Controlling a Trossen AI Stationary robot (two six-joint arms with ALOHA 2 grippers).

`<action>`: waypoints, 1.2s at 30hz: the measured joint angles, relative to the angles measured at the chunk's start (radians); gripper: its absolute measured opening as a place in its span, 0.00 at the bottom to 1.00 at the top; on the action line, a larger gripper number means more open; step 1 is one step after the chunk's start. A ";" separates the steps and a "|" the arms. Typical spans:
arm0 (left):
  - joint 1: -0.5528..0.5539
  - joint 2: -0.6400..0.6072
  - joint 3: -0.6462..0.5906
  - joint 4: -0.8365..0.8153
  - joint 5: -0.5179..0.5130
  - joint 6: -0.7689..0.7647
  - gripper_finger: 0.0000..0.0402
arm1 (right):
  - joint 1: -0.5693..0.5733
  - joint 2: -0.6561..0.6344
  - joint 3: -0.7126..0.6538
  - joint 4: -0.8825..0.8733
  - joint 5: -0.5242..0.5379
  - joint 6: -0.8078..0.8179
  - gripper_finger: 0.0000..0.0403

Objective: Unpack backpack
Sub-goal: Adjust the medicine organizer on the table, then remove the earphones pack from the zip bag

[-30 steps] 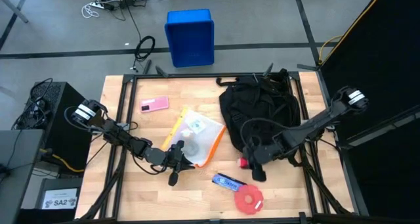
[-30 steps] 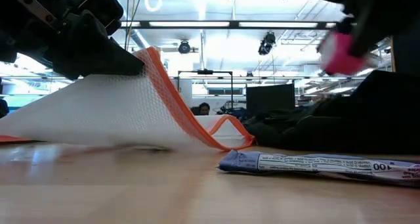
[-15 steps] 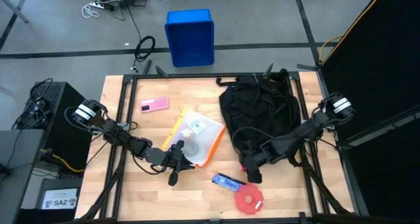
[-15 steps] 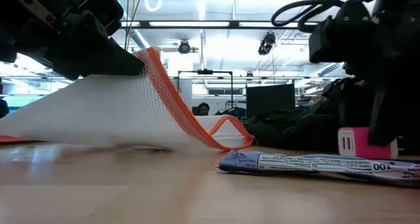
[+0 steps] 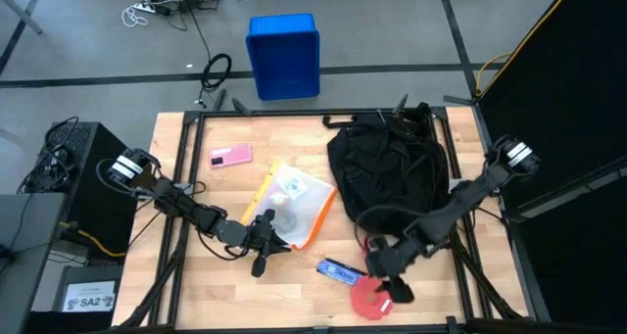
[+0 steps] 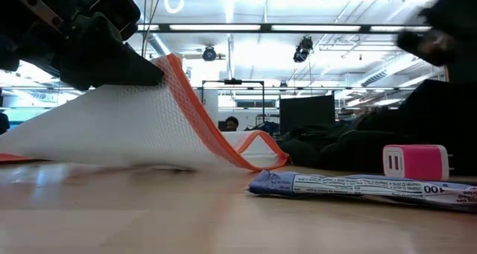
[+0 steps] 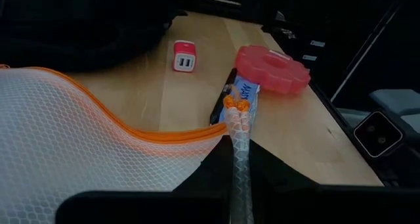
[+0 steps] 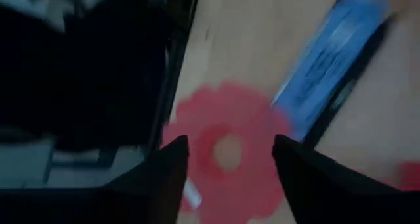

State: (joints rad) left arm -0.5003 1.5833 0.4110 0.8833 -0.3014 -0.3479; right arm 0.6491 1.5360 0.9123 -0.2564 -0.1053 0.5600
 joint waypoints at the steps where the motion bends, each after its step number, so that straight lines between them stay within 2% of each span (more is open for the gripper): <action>1: 0.000 0.000 0.000 0.000 0.000 0.000 0.00 | 0.015 0.022 0.000 -0.004 -0.006 0.013 0.40; 7: 0.000 0.000 0.000 0.001 0.000 -0.002 0.00 | 0.060 0.153 -0.001 -0.027 -0.051 0.051 0.15; 13: 0.000 0.000 0.000 0.001 0.001 -0.004 0.00 | 0.007 0.160 0.006 -0.180 -0.059 0.107 0.01; 16: 0.000 0.000 0.000 0.001 0.002 -0.004 0.00 | -0.024 0.121 0.003 -0.270 -0.034 0.122 0.01; 19: 0.000 0.000 0.000 0.001 0.003 -0.004 0.00 | -0.051 0.064 -0.005 -0.373 0.039 0.129 0.03; 23: 0.000 0.000 0.000 0.001 0.003 -0.004 0.00 | -0.065 -0.040 -0.005 -0.387 0.060 0.085 0.05; 26: 0.000 0.000 0.000 0.001 0.003 -0.003 0.00 | -0.059 -0.113 -0.005 -0.336 0.099 0.041 0.06; 30: 0.000 0.000 0.000 0.001 0.003 -0.003 0.00 | -0.054 -0.161 -0.003 -0.188 0.237 -0.050 0.07; 33: 0.000 0.000 0.000 0.002 0.003 -0.002 0.00 | -0.068 -0.132 -0.002 -0.054 0.349 -0.147 0.08; 36: 0.000 0.000 0.000 0.003 0.003 -0.002 0.00 | -0.121 -0.056 -0.002 0.047 0.363 -0.198 0.08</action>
State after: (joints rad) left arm -0.5003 1.5837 0.4110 0.8867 -0.2985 -0.3496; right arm 0.5282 1.4800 0.9108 -0.2099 0.2581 0.3615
